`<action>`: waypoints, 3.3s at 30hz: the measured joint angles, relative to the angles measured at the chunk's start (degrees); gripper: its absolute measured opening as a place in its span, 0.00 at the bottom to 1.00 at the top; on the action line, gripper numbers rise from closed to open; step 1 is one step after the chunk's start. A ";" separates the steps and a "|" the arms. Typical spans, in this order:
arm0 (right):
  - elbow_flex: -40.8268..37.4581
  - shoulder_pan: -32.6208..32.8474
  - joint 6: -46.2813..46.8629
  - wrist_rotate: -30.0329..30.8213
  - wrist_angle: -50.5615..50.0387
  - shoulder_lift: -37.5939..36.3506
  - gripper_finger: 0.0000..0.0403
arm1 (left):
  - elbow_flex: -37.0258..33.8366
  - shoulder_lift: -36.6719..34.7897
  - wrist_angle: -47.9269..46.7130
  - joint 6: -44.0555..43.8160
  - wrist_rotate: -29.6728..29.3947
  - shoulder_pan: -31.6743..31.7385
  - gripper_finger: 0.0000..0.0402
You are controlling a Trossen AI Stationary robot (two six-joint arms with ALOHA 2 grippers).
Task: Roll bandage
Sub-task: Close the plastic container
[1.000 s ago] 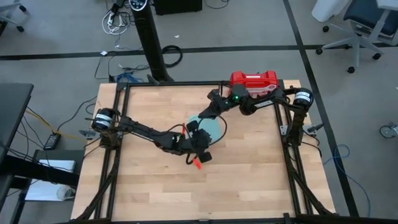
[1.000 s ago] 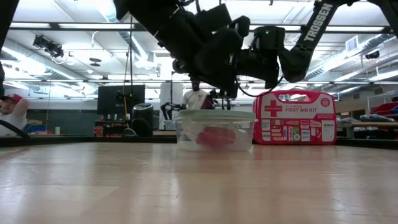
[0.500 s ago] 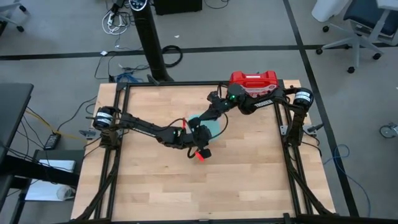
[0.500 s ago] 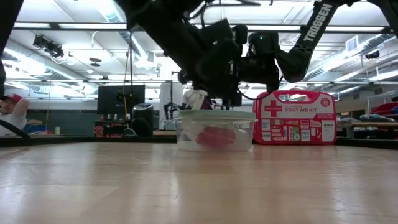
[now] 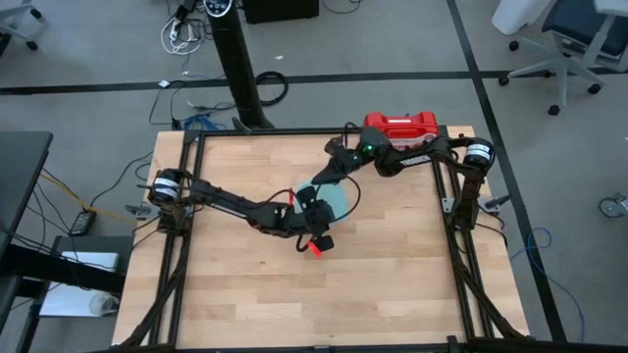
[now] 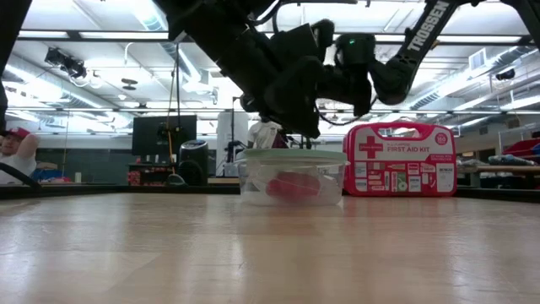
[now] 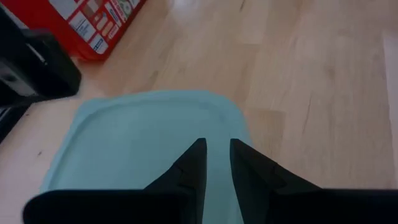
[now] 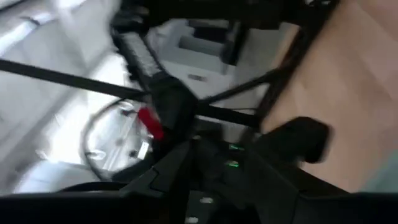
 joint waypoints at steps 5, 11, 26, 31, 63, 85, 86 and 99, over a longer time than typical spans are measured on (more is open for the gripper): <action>1.06 -0.23 -11.79 -1.52 -17.55 3.75 0.37 | -0.13 0.17 -1.19 -1.08 0.57 -0.07 0.19; 0.18 -0.71 3.80 -2.33 6.73 9.67 0.37 | 0.05 -0.07 -0.67 -0.81 -1.20 0.06 0.19; 0.34 -3.28 19.73 -3.31 27.74 10.12 0.37 | 0.13 -0.15 -10.52 -10.35 -2.18 1.69 0.19; 0.34 -3.88 12.82 -5.15 18.43 11.42 0.37 | 0.02 -0.04 -8.55 -7.72 -0.36 1.41 0.19; 0.05 -4.01 14.45 -7.06 21.56 10.12 0.37 | -0.02 -0.44 -5.91 -7.69 1.12 0.72 0.19; 2.29 -1.92 18.52 -8.04 27.38 10.62 0.37 | 0.00 -0.50 -4.78 -7.58 0.84 0.72 0.19; 2.35 -1.95 19.05 -7.82 27.00 10.58 0.37 | 0.00 -0.50 -4.75 -7.58 0.84 0.72 0.19; 2.72 -3.50 0.60 -9.04 5.84 11.53 0.37 | 0.00 -0.50 -4.73 -8.00 0.84 0.35 0.19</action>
